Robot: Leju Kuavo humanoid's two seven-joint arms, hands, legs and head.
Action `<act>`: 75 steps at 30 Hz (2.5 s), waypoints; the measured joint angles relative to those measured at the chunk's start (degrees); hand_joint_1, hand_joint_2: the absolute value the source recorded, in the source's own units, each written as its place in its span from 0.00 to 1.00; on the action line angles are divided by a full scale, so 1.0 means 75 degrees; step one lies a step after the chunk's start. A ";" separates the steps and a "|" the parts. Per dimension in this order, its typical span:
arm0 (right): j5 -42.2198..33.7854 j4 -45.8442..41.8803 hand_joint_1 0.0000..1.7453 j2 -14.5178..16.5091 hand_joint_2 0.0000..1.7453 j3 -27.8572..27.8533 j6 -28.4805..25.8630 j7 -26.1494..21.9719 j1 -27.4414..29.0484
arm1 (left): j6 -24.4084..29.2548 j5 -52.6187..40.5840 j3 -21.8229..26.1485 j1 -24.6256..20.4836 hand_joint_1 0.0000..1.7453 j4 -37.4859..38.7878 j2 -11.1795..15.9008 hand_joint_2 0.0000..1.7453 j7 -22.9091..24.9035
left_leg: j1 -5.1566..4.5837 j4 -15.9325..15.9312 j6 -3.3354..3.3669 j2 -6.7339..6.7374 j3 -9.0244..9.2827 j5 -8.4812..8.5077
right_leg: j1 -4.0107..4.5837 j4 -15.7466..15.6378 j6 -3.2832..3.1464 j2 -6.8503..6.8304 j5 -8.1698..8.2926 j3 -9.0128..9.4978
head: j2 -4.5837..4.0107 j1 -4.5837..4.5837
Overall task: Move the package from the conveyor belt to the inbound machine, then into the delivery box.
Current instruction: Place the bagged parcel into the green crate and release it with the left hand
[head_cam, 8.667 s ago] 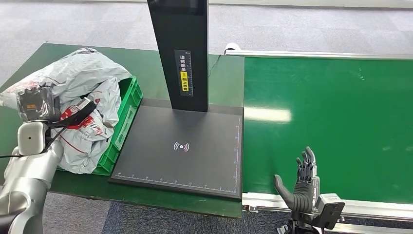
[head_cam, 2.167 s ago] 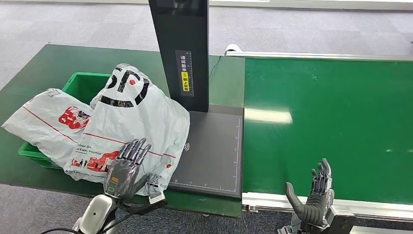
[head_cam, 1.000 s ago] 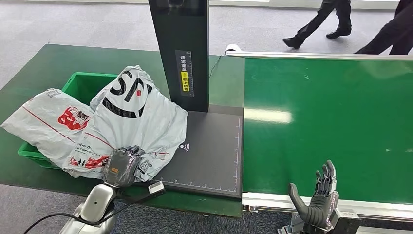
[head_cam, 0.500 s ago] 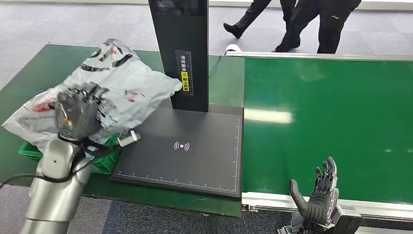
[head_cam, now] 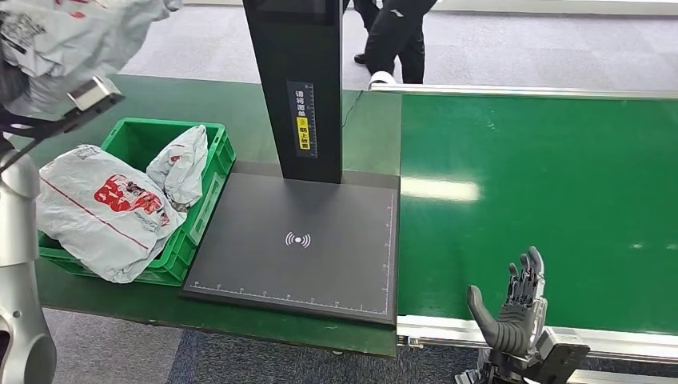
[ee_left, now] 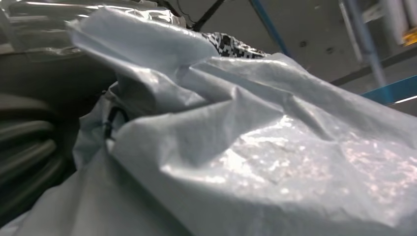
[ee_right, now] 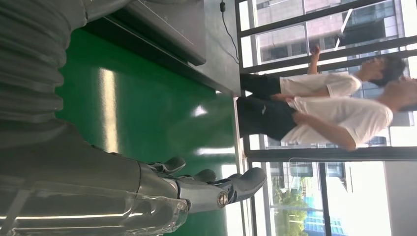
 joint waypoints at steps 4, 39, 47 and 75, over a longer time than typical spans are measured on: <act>-0.0002 0.0003 0.00 -0.0003 1.00 0.0001 0.0009 -0.0001 -0.0003 | -0.0008 -0.0147 0.0088 -0.0256 1.00 0.0413 0.0051 1.00 0.0000 | 0.0000 0.0000 0.0000 -0.0001 0.0000 0.0000 | 0.0000 0.0000 0.0000 0.0000 0.0000 0.0001 | 0.0000 0.0002; 0.0166 -0.0013 0.00 -0.0057 1.00 -0.0150 0.0337 -0.0001 0.0070 | 0.0207 -0.0749 -0.1630 0.0489 0.00 0.5214 0.0844 1.00 0.2452 | -0.0001 0.0000 -0.0002 0.0010 -0.0006 -0.0001 | -0.0002 0.0000 0.0000 0.0013 0.0000 -0.0010 | 0.0000 0.0001; 0.0152 -0.0192 0.00 -0.0058 1.00 -0.0330 0.0364 -0.0001 0.0135 | -0.1196 -0.0697 -0.1179 0.0490 0.00 0.4986 0.0715 1.00 0.1326 | -0.0001 0.0001 -0.0002 0.0010 -0.0006 -0.0002 | -0.0001 0.0000 0.0000 0.0013 0.0000 -0.0012 | 0.0000 0.0002; 0.0079 -0.0473 0.00 -0.0077 1.00 -0.0613 0.0154 0.0000 0.0378 | -0.7976 0.7021 0.1674 0.5298 0.00 -0.1623 0.0971 1.00 -0.2739 | 0.0000 -0.0007 -0.0016 0.0077 -0.0001 -0.0037 | -0.0003 -0.0001 0.0000 0.0080 -0.0012 -0.0016 | 0.0000 0.0000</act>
